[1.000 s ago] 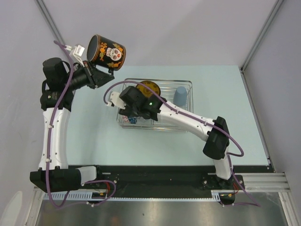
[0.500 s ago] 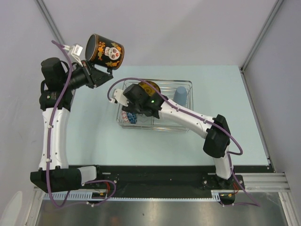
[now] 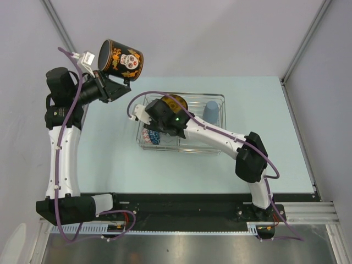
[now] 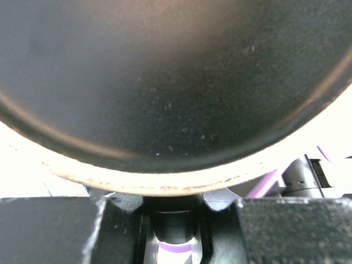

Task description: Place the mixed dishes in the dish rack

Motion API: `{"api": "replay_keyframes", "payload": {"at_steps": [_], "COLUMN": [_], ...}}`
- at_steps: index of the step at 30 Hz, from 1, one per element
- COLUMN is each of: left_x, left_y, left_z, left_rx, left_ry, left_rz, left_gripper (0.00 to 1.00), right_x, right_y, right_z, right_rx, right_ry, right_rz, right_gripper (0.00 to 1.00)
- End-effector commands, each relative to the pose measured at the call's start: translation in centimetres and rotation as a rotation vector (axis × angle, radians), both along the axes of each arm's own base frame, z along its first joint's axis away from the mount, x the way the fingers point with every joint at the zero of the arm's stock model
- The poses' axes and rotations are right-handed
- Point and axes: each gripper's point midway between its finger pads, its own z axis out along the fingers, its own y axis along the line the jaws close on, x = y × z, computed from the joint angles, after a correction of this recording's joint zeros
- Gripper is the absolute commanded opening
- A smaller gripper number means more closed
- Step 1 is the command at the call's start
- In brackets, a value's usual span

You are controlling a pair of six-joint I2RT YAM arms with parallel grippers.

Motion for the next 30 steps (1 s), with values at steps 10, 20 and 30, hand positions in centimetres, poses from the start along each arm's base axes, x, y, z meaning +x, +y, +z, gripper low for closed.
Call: {"api": "replay_keyframes", "payload": {"at_steps": [10,20,30], "left_x": [-1.9,-1.8,-1.3], "left_y": [-0.4,-0.4,-0.3], "left_z": [5.7,5.4,5.1], "left_rx": [0.026,0.026,0.019], "left_ry": [-0.270,-0.268,-0.257], "left_rz": [-0.051,-0.048,-0.036], "left_gripper": [0.00,0.00,0.00], "right_x": [1.3,0.0,-1.9], "right_y": [-0.2,-0.3,0.5], "right_z": [0.3,0.3,0.2], "right_rx": [0.089,0.117,0.095], "right_ry": [-0.066,-0.125,-0.164], "right_rz": [-0.044,-0.031,0.038], "right_gripper": [0.06,0.00,0.00]}}
